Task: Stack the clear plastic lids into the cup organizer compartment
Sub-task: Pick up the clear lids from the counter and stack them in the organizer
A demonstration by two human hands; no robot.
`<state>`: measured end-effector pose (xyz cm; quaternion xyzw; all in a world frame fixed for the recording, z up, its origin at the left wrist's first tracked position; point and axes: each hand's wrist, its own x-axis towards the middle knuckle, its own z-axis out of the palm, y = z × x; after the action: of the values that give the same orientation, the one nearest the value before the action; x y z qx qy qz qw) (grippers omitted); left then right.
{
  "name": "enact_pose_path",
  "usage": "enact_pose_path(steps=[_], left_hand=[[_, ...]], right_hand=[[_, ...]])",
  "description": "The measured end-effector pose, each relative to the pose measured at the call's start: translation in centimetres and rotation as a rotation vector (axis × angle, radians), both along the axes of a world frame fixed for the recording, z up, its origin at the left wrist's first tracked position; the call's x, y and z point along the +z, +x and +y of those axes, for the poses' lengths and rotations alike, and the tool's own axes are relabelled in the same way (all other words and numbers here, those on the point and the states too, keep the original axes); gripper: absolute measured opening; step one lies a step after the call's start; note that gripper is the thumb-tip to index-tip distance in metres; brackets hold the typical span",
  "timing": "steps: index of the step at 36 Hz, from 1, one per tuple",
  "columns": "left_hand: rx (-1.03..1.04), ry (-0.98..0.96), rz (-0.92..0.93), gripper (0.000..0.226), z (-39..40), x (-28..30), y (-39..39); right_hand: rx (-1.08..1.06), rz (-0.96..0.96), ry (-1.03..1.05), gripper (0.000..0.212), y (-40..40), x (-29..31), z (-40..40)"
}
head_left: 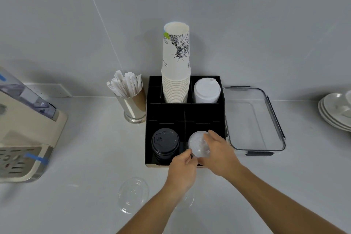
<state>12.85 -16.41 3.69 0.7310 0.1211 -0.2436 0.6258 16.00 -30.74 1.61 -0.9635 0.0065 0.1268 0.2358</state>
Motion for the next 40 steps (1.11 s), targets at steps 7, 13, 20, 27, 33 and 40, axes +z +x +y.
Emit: enact_pose_path(steps=[7, 13, 20, 27, 33, 40], left_hand=[[-0.05, 0.016, 0.037, 0.024, -0.3, -1.6, 0.2], [-0.064, 0.027, 0.036, 0.031, -0.2, -1.6, 0.2], [-0.05, 0.07, 0.04, 0.026, -0.1, -1.7, 0.4], [-0.054, 0.088, 0.044, 0.02, 0.0, -1.4, 0.7], [-0.075, 0.061, 0.036, 0.024, 0.9, -1.0, 0.1], [-0.064, 0.062, 0.098, 0.018, 3.8, -0.3, -2.4]], right_hand=[[-0.019, 0.03, -0.006, 0.071, -0.2, -0.4, -0.1], [-0.039, 0.056, -0.007, 0.06, -0.4, -0.6, -0.3], [-0.024, 0.079, -0.033, 0.055, -0.1, -0.6, -0.4], [-0.016, 0.1, -0.061, 0.057, -0.2, -0.3, -0.2], [-0.026, 0.065, -0.089, 0.048, -0.4, 0.2, 0.1], [-0.006, 0.092, -0.123, 0.051, -0.6, 1.2, 0.0]])
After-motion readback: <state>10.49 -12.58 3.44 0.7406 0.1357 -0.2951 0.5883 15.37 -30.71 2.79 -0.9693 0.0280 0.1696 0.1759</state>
